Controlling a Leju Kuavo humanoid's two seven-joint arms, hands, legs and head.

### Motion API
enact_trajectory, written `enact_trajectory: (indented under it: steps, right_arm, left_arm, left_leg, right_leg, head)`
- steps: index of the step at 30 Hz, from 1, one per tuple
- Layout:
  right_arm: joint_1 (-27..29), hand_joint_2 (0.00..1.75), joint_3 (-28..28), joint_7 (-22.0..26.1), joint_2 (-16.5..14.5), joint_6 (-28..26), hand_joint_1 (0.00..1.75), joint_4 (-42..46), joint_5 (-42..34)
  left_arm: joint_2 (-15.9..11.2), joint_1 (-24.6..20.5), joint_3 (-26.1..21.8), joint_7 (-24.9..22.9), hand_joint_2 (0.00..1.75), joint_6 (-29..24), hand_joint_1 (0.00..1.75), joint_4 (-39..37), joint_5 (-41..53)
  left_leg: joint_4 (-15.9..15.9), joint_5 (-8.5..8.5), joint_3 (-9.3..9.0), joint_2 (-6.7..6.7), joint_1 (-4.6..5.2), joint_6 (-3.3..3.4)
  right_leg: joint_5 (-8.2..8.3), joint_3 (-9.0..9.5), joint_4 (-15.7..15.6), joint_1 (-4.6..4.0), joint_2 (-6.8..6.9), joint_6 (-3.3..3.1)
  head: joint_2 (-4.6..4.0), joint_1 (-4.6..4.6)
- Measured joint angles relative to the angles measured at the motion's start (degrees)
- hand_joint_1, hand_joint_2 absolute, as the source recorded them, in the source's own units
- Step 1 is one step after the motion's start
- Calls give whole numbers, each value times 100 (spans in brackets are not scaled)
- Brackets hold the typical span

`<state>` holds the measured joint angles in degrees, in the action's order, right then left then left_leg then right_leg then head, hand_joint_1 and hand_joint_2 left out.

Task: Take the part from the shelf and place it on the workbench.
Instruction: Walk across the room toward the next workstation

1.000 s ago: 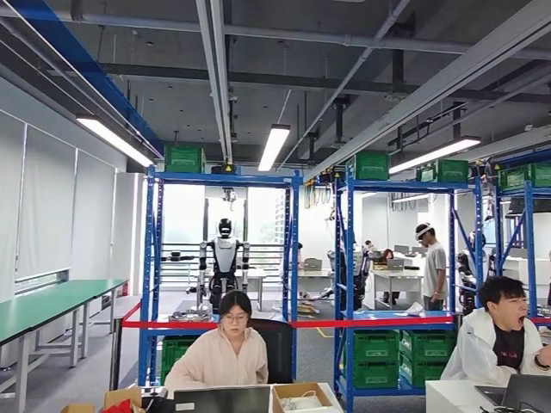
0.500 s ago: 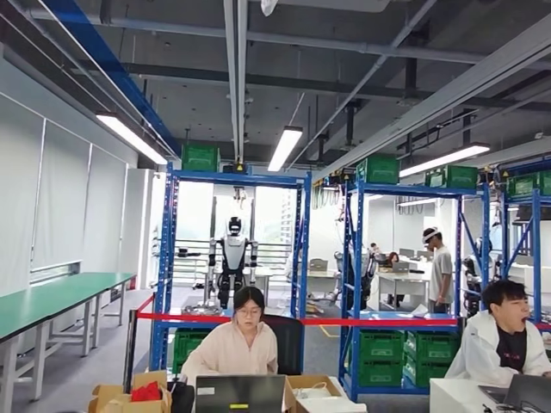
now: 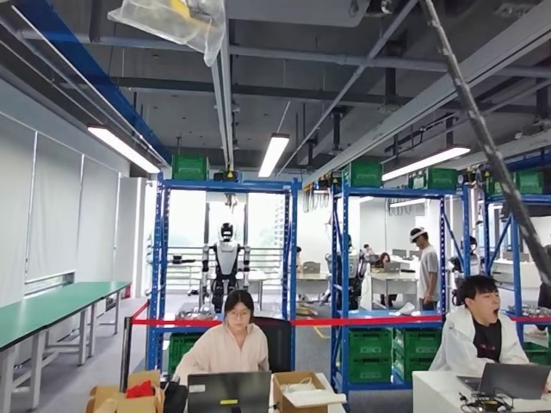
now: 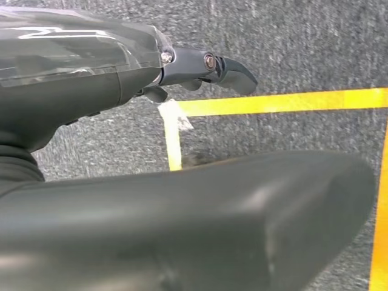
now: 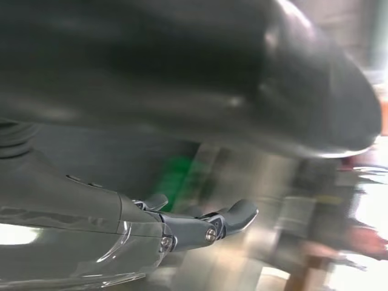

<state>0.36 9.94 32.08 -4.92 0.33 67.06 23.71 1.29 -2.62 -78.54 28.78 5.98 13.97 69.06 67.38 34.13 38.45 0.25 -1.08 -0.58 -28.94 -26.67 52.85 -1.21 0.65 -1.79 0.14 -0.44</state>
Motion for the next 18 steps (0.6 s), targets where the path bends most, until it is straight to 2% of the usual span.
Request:
enact_trajectory:
  steps: [1,2,3,4,5,6,7,8,9,10,11,12,13,15,16,17,18]
  right_arm:
    - [-97,0,8,-2,-15,-218,0,-522,82]
    - [-203,0,4,13,-32,-422,0,-1046,135]
    - [-308,0,-12,16,-50,-618,0,-1566,181]
    - [-394,0,-33,11,-61,-786,0,-2019,225]
    - [-465,0,-59,-6,-68,-942,0,-2434,276]
    - [-526,0,-91,-56,-72,-1074,0,-2812,324]
    - [-576,0,-127,-121,-72,-1178,0,-3148,356]
    - [-618,0,-171,-205,-71,-1261,0,-3462,375]
    - [-645,0,-220,-311,-66,-1318,0,-3744,384]
    - [-651,0,-271,-406,-55,-1353,0,-3998,384]
    - [-638,0,-322,-497,-40,-1366,0,-4218,376]
    - [-620,0,-372,-592,-24,-1366,0,-4404,371]
    - [-602,0,-418,-702,-8,-1366,0,-4576,368]
    - [-562,0,-493,-956,26,-1370,0,-4868,374]
    - [-529,0,-528,-1083,43,-1371,0,-4991,371]
    - [-484,0,-565,-1196,62,-1371,0,-5100,363]
    - [-433,0,-600,-1304,77,-1369,0,-5192,351]
  left_arm:
    - [1,-8,-1,6,0,3,0,0,28]
    - [1,-14,-2,10,0,7,0,0,54]
    - [1,-16,-2,13,0,10,0,0,76]
    - [2,-19,-3,14,0,13,0,0,93]
    - [3,-23,-3,14,0,16,0,0,108]
    - [4,-29,-4,14,0,19,0,0,123]
    - [7,-36,-4,14,0,21,0,0,133]
    - [9,-44,-5,14,0,22,0,0,137]
    - [13,-47,-6,14,0,23,0,0,140]
    - [21,-43,-8,11,0,23,0,0,141]
    - [32,-37,-11,7,0,23,0,0,141]
    - [42,-30,-16,1,0,22,0,0,141]
    - [50,-28,-22,-5,0,22,0,0,141]
    - [56,-38,-35,-21,0,20,0,0,143]
    - [58,-42,-42,-29,0,19,0,0,147]
    - [60,-42,-48,-37,0,19,0,0,151]
    - [63,-41,-52,-40,0,19,0,0,155]
  left_leg:
    - [324,132,36,0,1,-15]
    - [540,129,26,0,-2,-31]
    - [592,3,-55,1,-9,-46]
    - [462,-163,-218,1,-18,-59]
    - [179,-273,-462,1,-29,-66]
    - [-217,-301,-755,-3,-33,-63]
    - [-574,-243,-999,-8,-30,-43]
    - [-833,-159,-1163,-13,-21,-20]
    - [-975,-105,-1228,-19,-7,7]
    - [-1001,-100,-1209,-19,-4,50]
    - [-1006,-135,-1172,-9,-4,92]
    - [-1012,-185,-1125,1,-7,144]
    - [-1019,-249,-1064,15,-8,195]
    - [-1016,-376,-916,29,12,250]
    - [-1014,-442,-834,32,24,262]
    - [-1011,-508,-749,34,35,266]
    - [-1009,-575,-660,35,44,265]
  right_leg:
    - [54,-108,38,-4,8,0]
    - [106,-223,81,-6,16,4]
    - [155,-350,136,-2,20,17]
    - [198,-482,204,5,22,36]
    - [235,-612,283,11,22,60]
    - [261,-736,378,9,21,85]
    - [290,-831,462,5,20,117]
    - [323,-901,523,1,19,149]
    - [364,-950,560,-3,19,184]
    - [407,-982,568,3,16,224]
    - [379,-1008,590,15,7,263]
    - [252,-1041,667,28,-4,302]
    - [15,-1090,844,47,-17,338]
    - [-569,-1203,1462,84,-30,392]
    - [-744,-1235,1798,98,-33,409]
    - [-767,-1214,2027,107,-34,422]
    - [-665,-1120,2099,112,-35,428]
  head:
    - [-1,-1]
    - [-1,-1]
    - [-1,-1]
    - [-1,0]
    - [-1,1]
    - [-1,1]
    - [-1,1]
    - [-1,0]
    - [-1,0]
    - [-1,-2]
    - [-1,-2]
    - [0,-2]
    - [0,-3]
    - [-1,-3]
    - [-1,-3]
    - [-1,-3]
    - [-1,-3]
